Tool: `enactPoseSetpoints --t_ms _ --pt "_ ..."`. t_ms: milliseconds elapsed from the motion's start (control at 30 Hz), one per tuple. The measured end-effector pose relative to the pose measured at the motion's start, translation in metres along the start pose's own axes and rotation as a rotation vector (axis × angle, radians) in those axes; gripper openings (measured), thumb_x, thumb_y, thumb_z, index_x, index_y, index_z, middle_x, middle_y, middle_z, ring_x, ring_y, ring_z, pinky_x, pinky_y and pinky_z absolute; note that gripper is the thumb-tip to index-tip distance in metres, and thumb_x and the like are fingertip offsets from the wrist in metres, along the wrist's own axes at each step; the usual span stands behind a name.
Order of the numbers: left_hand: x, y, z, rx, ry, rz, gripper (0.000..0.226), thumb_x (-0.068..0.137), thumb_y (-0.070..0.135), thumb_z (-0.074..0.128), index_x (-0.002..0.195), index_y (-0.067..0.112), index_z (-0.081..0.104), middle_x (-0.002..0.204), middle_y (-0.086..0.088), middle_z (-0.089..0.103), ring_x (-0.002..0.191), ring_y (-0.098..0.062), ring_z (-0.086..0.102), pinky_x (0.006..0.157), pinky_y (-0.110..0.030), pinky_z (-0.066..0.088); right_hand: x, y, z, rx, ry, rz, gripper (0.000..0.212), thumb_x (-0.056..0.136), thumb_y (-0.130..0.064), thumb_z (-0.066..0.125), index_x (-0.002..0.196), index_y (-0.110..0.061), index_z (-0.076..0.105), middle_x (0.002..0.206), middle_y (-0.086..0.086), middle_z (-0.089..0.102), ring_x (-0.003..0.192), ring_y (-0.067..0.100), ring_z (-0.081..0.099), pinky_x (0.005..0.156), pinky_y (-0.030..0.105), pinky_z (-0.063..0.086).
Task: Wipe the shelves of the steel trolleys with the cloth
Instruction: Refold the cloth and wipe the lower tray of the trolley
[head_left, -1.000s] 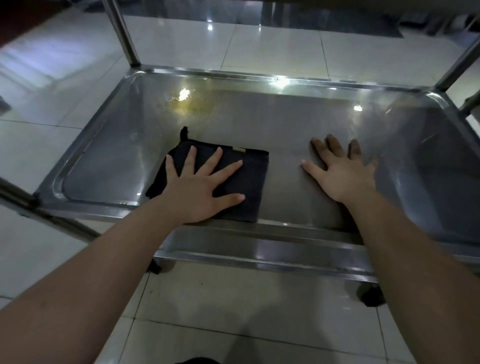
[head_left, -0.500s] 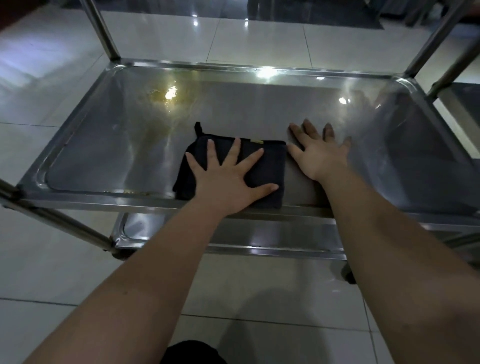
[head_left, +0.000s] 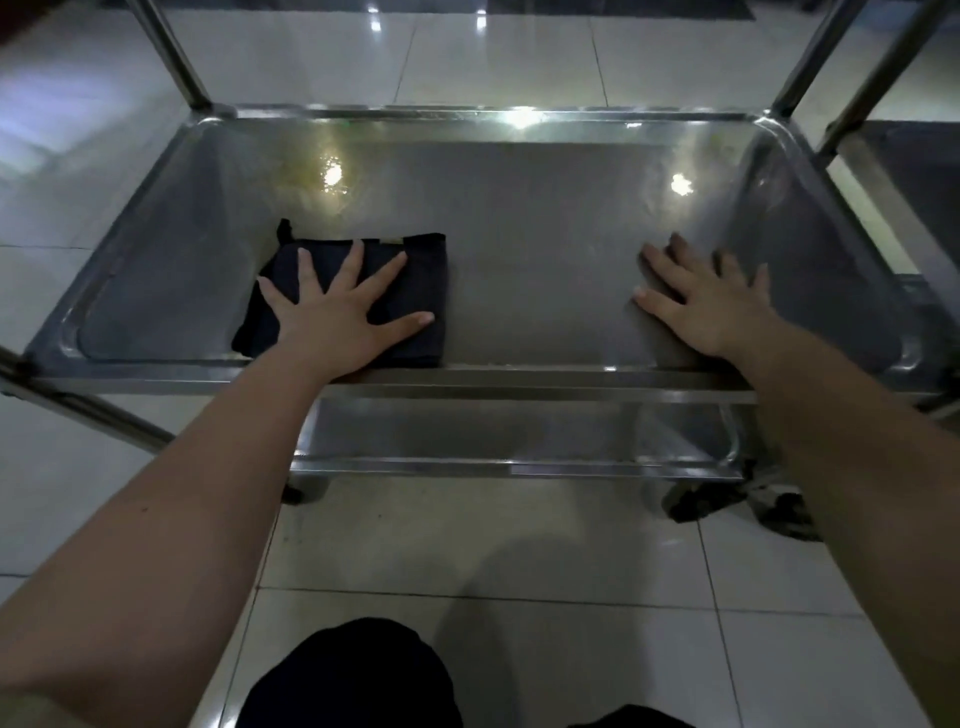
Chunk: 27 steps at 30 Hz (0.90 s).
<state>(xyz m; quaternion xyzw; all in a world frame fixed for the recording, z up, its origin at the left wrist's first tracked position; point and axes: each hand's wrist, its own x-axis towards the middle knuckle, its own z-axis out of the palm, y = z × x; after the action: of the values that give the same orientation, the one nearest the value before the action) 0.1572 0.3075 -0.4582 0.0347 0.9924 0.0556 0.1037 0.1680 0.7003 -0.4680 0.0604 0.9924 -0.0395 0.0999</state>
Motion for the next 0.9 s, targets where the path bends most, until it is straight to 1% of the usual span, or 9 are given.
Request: enactPoseSetpoints --t_ms 100,300,400,467,533,667,733,833,900 --pt "-0.002 0.021 0.006 0.0 -0.009 -0.012 0.096 0.05 0.105 0.002 0.137 0.069 -0.011 0.161 0.014 -0.016 0.144 -0.042 -0.021 0.103 -0.074 -0.015 -0.005 0.009 0.008 -0.035 0.071 0.011 0.072 0.077 -0.085 0.004 0.144 -0.058 0.002 0.162 -0.018 -0.001 0.148 0.038 0.002 0.113 0.066 0.0" --pt "-0.009 0.152 0.024 0.036 -0.03 0.118 0.096 0.058 0.101 0.006 0.143 0.06 -0.014 0.162 0.007 -0.02 0.14 -0.051 -0.024 0.096 -0.079 -0.017 -0.004 0.009 0.008 -0.018 0.083 0.021 0.077 0.075 -0.085 0.003 0.146 -0.057 0.003 0.162 -0.018 0.0 0.148 0.036 0.001 0.114 0.064 0.001" --pt "-0.011 0.182 0.029 0.026 -0.026 0.133 0.097 0.058 0.101 0.008 0.144 0.061 -0.012 0.162 0.007 -0.019 0.139 -0.05 -0.027 0.095 -0.077 -0.019 -0.005 0.012 0.006 -0.011 0.079 0.021 0.074 0.078 -0.083 0.007 0.147 -0.056 0.001 0.162 -0.017 -0.001 0.149 0.035 0.0 0.115 0.062 0.0" --pt "-0.01 0.172 0.028 0.017 -0.013 0.151 0.097 0.056 0.103 0.007 0.143 0.064 -0.007 0.162 0.01 -0.016 0.142 -0.046 -0.025 0.099 -0.076 -0.018 -0.005 0.013 0.004 -0.005 0.078 0.019 0.074 0.079 -0.084 0.008 0.147 -0.056 0.001 0.162 -0.018 -0.001 0.149 0.034 0.0 0.116 0.062 -0.001" --pt "-0.009 0.141 0.024 0.017 0.002 0.162 0.096 0.053 0.104 0.006 0.141 0.067 -0.004 0.163 0.013 -0.012 0.144 -0.042 -0.021 0.102 -0.075 -0.017 -0.006 0.011 0.003 0.01 0.06 0.014 0.076 0.077 -0.085 0.007 0.147 -0.056 0.002 0.162 -0.018 -0.001 0.149 0.033 -0.001 0.116 0.061 -0.002" --pt "-0.007 0.05 0.014 0.029 0.037 0.057 0.091 0.053 0.106 0.009 0.136 0.072 -0.005 0.162 0.017 -0.008 0.147 -0.038 -0.014 0.106 -0.072 -0.011 -0.011 0.005 0.001 0.033 0.062 0.011 0.074 0.08 -0.084 0.011 0.148 -0.054 0.005 0.162 -0.018 0.0 0.149 0.033 -0.001 0.116 0.061 -0.003" --pt "-0.007 0.017 0.008 0.013 0.021 0.009 0.087 0.052 0.106 0.01 0.131 0.076 -0.009 0.162 0.018 -0.01 0.148 -0.037 -0.013 0.108 -0.071 -0.011 -0.012 0.001 -0.001 0.019 0.048 0.019 0.073 0.082 -0.082 0.013 0.149 -0.054 0.005 0.162 -0.017 0.0 0.149 0.033 -0.002 0.116 0.062 -0.004" --pt "-0.008 0.006 0.007 -0.008 0.007 0.003 0.078 0.05 0.107 0.008 0.118 0.082 -0.019 0.161 0.019 -0.012 0.147 -0.036 -0.016 0.107 -0.07 -0.014 -0.015 -0.012 -0.005 0.065 0.018 0.087 0.071 0.085 -0.08 0.021 0.15 -0.051 0.01 0.162 -0.017 0.0 0.149 0.035 -0.004 0.112 0.068 -0.005" --pt "-0.007 0.008 0.01 -0.012 0.021 0.015 0.078 0.05 0.107 0.007 0.118 0.082 -0.02 0.161 0.019 -0.012 0.147 -0.037 -0.017 0.106 -0.071 -0.014 -0.015 -0.041 -0.009 0.146 0.073 0.084 0.069 0.087 -0.076 0.028 0.15 -0.046 0.019 0.162 -0.015 0.006 0.148 0.037 -0.003 0.108 0.072 -0.004"
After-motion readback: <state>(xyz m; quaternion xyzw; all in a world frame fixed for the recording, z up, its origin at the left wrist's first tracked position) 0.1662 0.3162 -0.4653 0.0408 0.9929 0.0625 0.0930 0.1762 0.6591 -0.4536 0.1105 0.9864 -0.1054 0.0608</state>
